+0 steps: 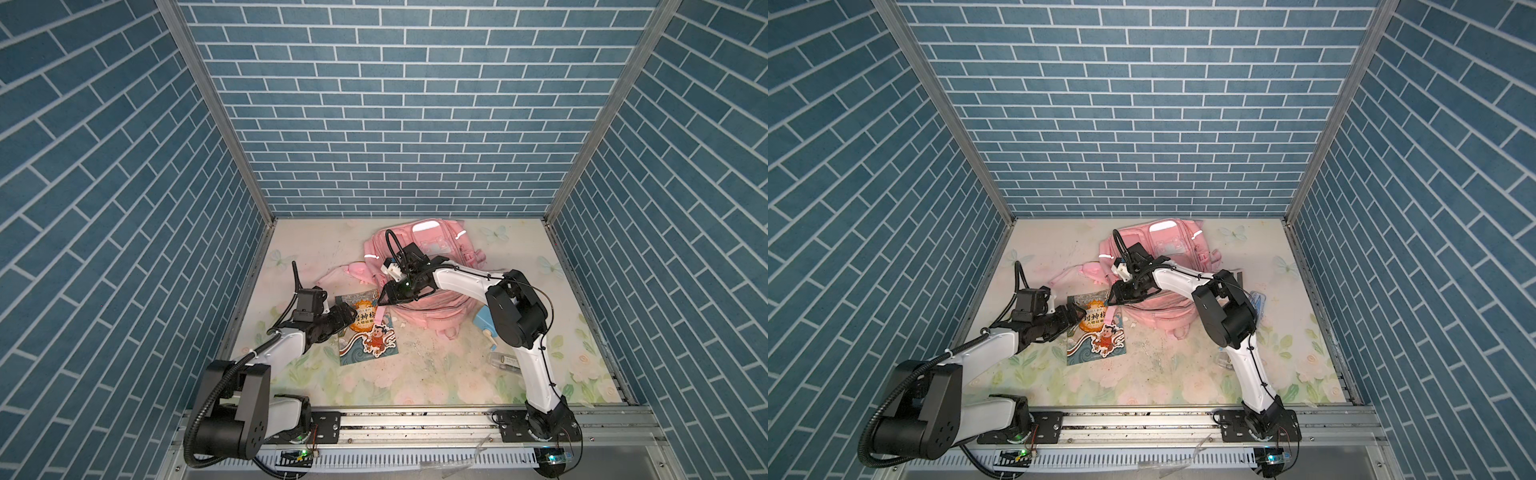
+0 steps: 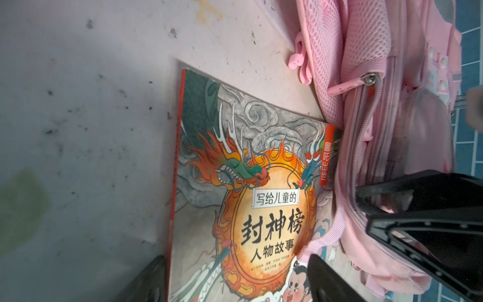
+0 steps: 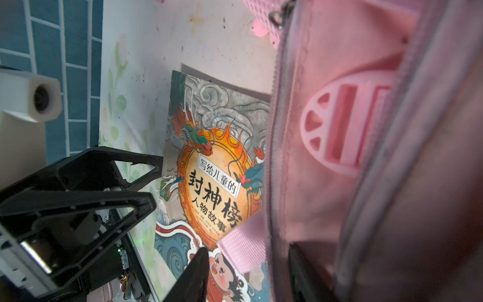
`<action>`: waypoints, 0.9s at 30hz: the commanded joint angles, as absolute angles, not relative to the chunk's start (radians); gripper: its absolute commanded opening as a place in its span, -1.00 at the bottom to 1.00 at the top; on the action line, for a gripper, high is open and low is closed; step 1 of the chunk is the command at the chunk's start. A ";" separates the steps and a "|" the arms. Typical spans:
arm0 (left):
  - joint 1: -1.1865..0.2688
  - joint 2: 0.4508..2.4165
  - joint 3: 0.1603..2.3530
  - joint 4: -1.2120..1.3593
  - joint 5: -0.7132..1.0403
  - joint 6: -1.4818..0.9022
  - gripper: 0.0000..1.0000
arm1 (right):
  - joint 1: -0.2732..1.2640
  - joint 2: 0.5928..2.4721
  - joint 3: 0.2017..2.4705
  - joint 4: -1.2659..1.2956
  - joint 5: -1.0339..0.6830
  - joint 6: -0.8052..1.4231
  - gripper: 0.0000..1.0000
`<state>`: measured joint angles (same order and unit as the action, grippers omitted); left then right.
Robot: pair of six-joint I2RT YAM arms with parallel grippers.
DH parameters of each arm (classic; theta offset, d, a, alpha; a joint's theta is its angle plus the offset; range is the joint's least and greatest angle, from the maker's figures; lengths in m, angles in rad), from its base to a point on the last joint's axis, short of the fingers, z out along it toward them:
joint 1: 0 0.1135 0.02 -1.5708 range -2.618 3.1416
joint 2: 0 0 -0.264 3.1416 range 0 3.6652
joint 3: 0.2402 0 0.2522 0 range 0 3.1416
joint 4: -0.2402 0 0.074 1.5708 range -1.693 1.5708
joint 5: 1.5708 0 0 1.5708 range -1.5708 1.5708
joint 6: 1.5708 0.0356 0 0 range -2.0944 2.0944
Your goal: Pack the student bag
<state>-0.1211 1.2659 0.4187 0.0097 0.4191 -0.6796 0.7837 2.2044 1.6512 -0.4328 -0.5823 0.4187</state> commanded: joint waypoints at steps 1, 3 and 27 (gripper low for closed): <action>-0.139 1.289 0.297 -0.082 0.475 -0.779 0.71 | 0.790 2.274 1.681 -0.512 -0.572 0.403 0.01; -0.139 1.269 0.268 -0.025 0.494 -0.806 0.70 | 0.792 2.294 1.697 -0.529 -0.579 0.403 -0.01; -0.141 1.115 0.139 0.345 0.493 -0.821 -0.27 | 0.792 2.315 1.715 -0.543 -0.589 0.405 -0.09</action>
